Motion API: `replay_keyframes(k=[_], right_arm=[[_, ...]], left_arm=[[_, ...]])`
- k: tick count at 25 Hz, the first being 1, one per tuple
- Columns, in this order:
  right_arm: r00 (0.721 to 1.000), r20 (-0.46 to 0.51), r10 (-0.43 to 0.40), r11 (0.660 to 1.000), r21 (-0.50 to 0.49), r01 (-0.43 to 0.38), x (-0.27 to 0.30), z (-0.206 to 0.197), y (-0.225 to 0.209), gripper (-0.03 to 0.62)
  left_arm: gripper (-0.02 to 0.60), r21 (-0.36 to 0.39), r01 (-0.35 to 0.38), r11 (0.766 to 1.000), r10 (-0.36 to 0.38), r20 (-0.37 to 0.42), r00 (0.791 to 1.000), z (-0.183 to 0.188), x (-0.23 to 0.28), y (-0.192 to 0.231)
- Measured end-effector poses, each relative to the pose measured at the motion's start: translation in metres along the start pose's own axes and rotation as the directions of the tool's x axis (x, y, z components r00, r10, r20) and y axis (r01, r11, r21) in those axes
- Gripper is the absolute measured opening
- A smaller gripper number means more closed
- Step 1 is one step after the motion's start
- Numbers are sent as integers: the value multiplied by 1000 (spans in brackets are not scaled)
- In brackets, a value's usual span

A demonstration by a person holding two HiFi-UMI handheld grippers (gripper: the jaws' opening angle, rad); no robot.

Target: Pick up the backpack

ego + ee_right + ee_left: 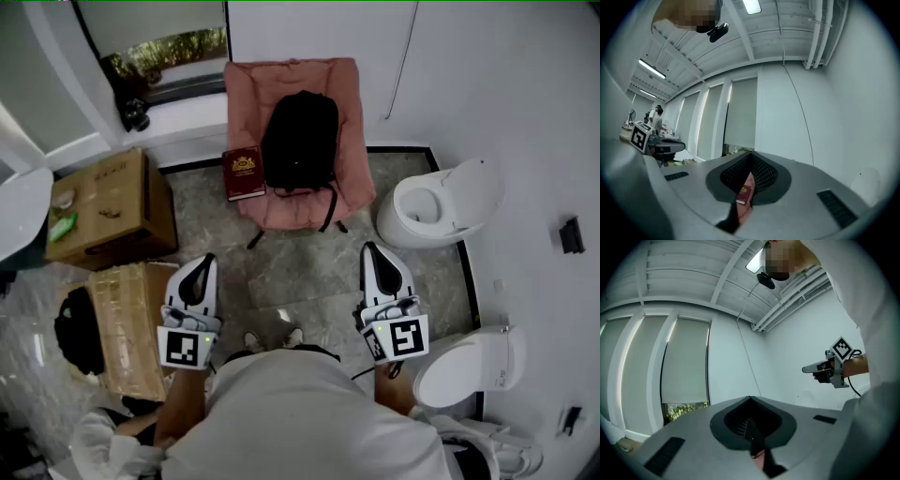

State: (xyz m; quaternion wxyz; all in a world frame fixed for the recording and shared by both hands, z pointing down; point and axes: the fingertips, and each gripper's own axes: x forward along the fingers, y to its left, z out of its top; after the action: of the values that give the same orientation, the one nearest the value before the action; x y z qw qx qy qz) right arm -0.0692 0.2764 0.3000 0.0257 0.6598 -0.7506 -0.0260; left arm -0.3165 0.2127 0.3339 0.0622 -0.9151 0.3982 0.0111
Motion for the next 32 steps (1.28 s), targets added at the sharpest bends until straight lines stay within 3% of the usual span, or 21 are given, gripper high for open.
replay_keyframes(k=[13, 23, 32], right_arm=[[1000, 6, -11, 998, 56, 11, -12, -9, -24, 21], [1000, -1, -16, 995, 97, 16, -29, -32, -65, 21], [998, -34, -56, 992, 110, 59, -18, -49, -86, 21]], left_arm=[[17, -21, 16, 1000, -16, -26, 1000, -10, 12, -14], [17, 53, -60, 997, 63, -49, 997, -4, 24, -6], [17, 19, 36, 999, -34, -82, 996, -29, 70, -23]])
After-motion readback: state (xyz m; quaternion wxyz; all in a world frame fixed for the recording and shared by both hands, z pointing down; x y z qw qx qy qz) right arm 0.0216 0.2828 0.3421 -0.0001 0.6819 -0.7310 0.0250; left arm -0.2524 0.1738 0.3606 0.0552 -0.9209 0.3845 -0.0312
